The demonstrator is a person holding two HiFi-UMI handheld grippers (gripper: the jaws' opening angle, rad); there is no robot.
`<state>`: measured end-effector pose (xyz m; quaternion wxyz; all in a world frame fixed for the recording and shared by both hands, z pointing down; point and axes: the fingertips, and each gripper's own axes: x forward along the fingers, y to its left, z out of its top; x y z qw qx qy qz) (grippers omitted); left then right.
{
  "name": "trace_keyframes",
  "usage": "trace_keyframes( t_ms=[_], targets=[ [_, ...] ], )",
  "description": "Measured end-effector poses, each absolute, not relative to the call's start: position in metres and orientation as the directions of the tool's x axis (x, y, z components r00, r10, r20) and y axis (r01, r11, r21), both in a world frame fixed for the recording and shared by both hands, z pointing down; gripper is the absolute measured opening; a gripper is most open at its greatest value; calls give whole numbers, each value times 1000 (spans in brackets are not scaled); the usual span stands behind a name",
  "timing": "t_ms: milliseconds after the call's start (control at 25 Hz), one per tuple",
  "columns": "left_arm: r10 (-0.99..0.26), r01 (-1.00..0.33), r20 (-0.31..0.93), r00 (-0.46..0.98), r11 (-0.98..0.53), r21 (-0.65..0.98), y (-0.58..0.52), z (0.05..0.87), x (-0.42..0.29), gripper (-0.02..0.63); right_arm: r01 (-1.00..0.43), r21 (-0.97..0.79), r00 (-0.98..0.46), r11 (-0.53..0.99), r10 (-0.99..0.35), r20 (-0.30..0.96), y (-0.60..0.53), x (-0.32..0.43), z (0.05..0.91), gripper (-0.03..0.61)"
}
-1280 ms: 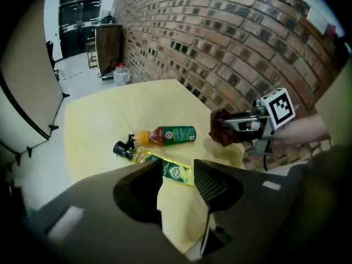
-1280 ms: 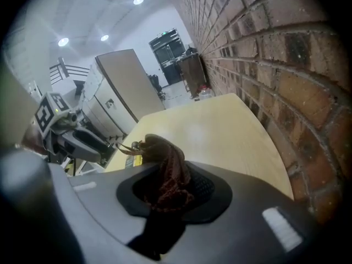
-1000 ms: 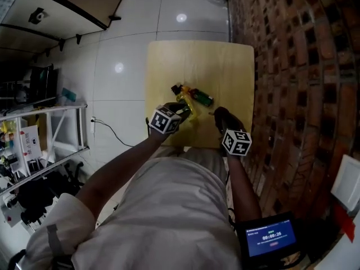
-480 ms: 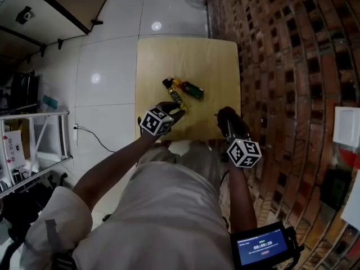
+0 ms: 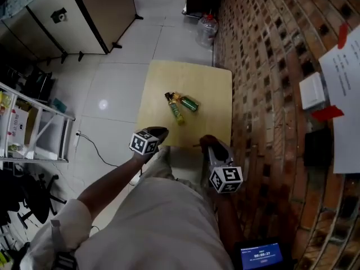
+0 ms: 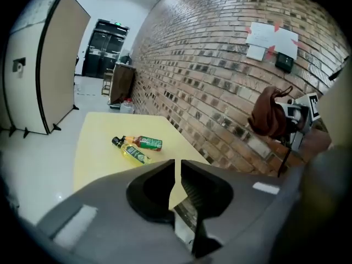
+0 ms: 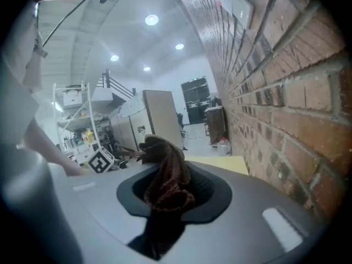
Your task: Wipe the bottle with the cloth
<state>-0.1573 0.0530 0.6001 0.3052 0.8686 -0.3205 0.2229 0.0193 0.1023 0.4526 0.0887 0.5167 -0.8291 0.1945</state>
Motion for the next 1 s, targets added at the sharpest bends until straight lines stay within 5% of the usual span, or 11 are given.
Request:
trace_keyframes(
  t_ms=[360,1000],
  targets=[
    [-457,-692,563,688,-646,322,178,585,-135,14,-906,-258,-410,335,-842,350,181,59,479,87],
    [-479,-708,542,690,-601,371,302,561,-270,14,-936,-299,-286,183,-893,347,269,30,483,87]
  ],
)
